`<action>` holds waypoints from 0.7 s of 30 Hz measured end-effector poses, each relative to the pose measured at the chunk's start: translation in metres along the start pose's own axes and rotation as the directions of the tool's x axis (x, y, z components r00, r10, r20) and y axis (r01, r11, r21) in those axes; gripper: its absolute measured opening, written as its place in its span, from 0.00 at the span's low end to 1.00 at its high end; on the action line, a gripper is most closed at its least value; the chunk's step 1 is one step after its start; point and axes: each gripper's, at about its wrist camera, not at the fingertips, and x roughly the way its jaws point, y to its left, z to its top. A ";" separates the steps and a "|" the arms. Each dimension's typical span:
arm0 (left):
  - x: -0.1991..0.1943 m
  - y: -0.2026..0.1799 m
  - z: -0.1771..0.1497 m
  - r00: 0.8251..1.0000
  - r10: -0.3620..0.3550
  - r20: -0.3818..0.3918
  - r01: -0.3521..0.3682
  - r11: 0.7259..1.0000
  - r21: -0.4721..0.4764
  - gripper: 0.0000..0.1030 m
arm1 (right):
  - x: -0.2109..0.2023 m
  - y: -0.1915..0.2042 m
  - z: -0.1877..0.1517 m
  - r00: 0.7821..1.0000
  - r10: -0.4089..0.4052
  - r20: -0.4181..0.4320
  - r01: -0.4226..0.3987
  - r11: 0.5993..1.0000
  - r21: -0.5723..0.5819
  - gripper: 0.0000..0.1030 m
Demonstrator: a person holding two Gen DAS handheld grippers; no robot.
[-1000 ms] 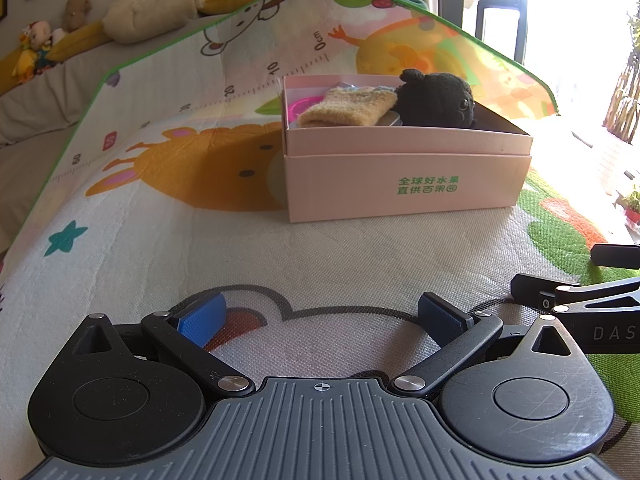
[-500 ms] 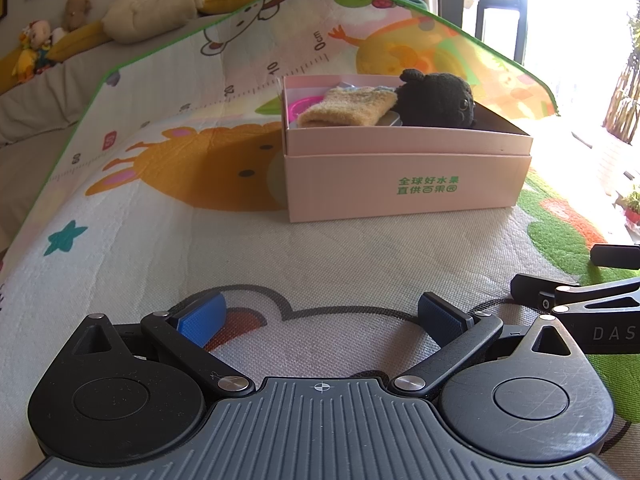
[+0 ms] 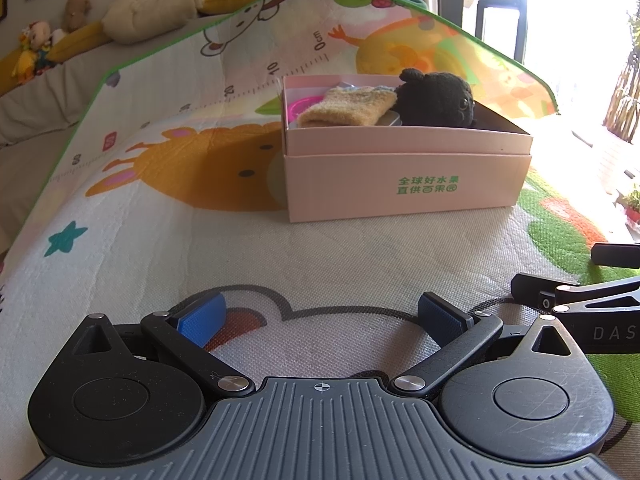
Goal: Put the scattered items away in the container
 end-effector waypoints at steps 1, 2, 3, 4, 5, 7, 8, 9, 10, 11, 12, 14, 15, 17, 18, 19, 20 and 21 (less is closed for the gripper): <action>0.000 0.000 0.000 1.000 -0.001 0.000 0.001 1.000 -0.001 1.00 | 0.000 0.000 0.000 1.000 0.000 0.000 0.000 1.000 0.000 1.00; 0.000 0.000 0.000 1.000 -0.001 0.000 0.001 1.000 -0.002 1.00 | 0.000 0.000 0.000 1.000 0.000 0.000 0.000 1.000 0.000 1.00; 0.000 0.000 0.000 1.000 0.000 0.000 0.000 1.000 -0.001 1.00 | 0.000 0.000 0.000 1.000 0.000 0.000 0.000 1.000 0.000 1.00; 0.000 0.000 0.000 1.000 0.000 0.000 0.000 1.000 0.000 1.00 | 0.000 0.000 0.000 1.000 0.000 0.000 0.000 1.000 0.000 1.00; 0.000 0.000 0.000 1.000 -0.001 0.000 0.001 1.000 -0.001 1.00 | 0.000 0.000 0.000 1.000 0.000 0.000 0.000 1.000 0.000 1.00; 0.000 0.000 0.001 1.000 -0.001 -0.001 0.001 1.000 -0.001 1.00 | 0.000 0.000 0.000 1.000 0.000 0.000 0.000 1.000 0.000 1.00; 0.000 0.000 0.001 1.000 -0.001 -0.002 0.001 1.000 -0.001 1.00 | 0.000 0.000 0.000 1.000 0.000 0.000 0.000 1.000 0.000 1.00; 0.000 -0.001 0.001 1.000 -0.001 -0.005 0.001 1.000 -0.002 1.00 | 0.000 0.000 0.000 1.000 0.000 0.000 0.000 1.000 0.000 1.00; 0.001 0.000 0.001 1.000 -0.002 -0.008 0.002 1.000 -0.006 1.00 | 0.000 0.000 0.000 1.000 0.000 0.000 0.000 1.000 0.000 1.00; 0.001 0.000 0.001 1.000 -0.004 -0.012 0.004 1.000 -0.010 1.00 | 0.000 0.000 0.000 1.000 0.000 0.000 0.000 1.000 0.000 1.00; 0.001 -0.001 0.002 1.000 -0.003 -0.016 0.003 1.000 -0.009 1.00 | 0.000 0.000 0.000 1.000 0.000 0.000 0.000 1.000 0.001 1.00; 0.001 -0.001 0.002 1.000 -0.001 -0.022 0.000 1.000 -0.007 1.00 | 0.000 0.000 0.000 1.000 0.000 0.000 0.000 1.000 0.000 1.00; 0.001 -0.001 0.003 1.000 0.000 -0.025 0.000 1.000 -0.009 1.00 | 0.000 0.000 0.000 1.000 0.000 0.000 0.000 1.000 0.001 1.00; 0.001 -0.002 0.003 1.000 0.005 -0.027 -0.005 1.000 -0.011 1.00 | 0.000 0.000 0.000 1.000 0.000 0.000 0.000 1.000 0.000 1.00; 0.001 -0.002 0.003 1.000 0.009 -0.027 -0.009 1.000 -0.012 1.00 | 0.000 0.000 0.000 1.000 0.001 0.000 -0.001 1.000 0.001 1.00; 0.001 -0.003 0.003 1.000 0.010 -0.026 -0.011 1.000 -0.014 1.00 | 0.000 0.000 0.000 1.000 0.001 0.000 -0.001 1.000 0.001 1.00; 0.001 -0.002 0.003 1.000 0.010 -0.025 -0.010 1.000 -0.014 1.00 | 0.000 0.000 0.000 1.000 0.001 0.000 -0.001 1.000 0.001 1.00; 0.001 -0.002 0.002 1.000 0.009 -0.024 -0.009 1.000 -0.014 1.00 | 0.000 0.000 0.000 1.000 0.001 0.000 -0.001 1.000 0.000 1.00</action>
